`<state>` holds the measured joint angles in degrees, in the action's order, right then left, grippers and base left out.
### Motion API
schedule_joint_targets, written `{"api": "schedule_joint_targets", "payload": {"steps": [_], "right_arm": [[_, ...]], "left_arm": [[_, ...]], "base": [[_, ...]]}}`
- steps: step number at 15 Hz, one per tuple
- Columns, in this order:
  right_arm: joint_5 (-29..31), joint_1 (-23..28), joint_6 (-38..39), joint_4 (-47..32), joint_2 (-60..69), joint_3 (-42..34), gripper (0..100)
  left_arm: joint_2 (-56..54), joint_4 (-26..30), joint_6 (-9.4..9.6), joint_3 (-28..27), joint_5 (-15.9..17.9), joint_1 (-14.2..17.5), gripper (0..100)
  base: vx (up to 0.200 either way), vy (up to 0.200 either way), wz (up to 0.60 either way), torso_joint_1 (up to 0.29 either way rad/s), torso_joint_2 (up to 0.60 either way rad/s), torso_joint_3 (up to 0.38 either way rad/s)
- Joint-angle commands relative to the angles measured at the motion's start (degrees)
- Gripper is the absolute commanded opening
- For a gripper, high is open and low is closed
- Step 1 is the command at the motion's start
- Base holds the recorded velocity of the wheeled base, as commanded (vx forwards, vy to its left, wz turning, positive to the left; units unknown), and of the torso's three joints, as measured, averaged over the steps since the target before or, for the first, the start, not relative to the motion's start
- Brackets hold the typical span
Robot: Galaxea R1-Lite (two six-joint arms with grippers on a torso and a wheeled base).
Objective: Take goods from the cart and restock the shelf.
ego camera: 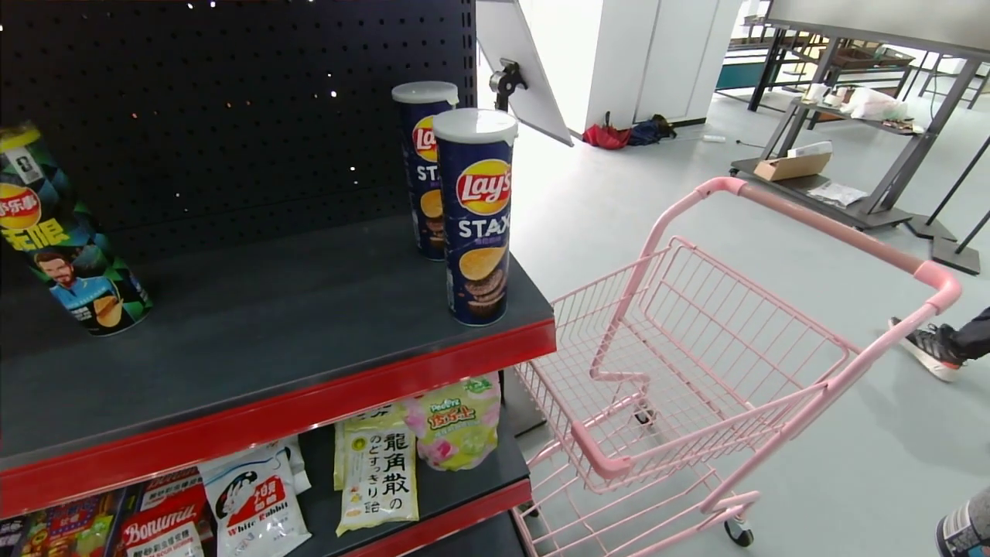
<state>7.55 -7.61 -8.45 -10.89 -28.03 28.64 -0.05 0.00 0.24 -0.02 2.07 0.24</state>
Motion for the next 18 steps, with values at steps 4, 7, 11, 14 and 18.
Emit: {"api": "schedule_joint_targets", "payload": {"steps": [4, 7, 11, 14, 18], "right_arm": [[-0.08, -0.04, -0.08, 0.08, -0.98, 0.10, 0], [-0.08, -0.04, -0.25, 0.08, -1.07, 0.19, 0], [-0.08, -0.04, -0.25, 0.16, -2.03, 0.54, 0], [-0.08, 0.05, -0.25, 0.16, -2.65, 0.72, 0], [0.01, 0.14, -0.25, 1.04, -3.26, 0.81, 0]], "left_arm": [[0.05, 0.00, 0.02, -0.06, -0.05, 0.02, 100], [0.05, 0.00, 0.02, -0.06, -0.05, 0.02, 100], [0.05, 0.00, 0.02, 0.02, -0.05, 0.02, 100], [0.05, 0.00, 0.02, 0.02, -0.05, 0.02, 100], [0.05, 0.00, 0.02, 0.02, -0.05, 0.02, 100]], "base": [[0.000, 0.000, 0.00, 0.226, -0.59, -0.363], [0.000, 0.000, 0.00, 0.175, -0.43, -0.259], [0.000, 0.000, 0.00, 0.159, -0.38, -0.226], [0.000, 0.000, 0.00, 0.152, -0.36, -0.212], [0.000, 0.000, 0.15, 0.080, -0.19, -0.105]]}}
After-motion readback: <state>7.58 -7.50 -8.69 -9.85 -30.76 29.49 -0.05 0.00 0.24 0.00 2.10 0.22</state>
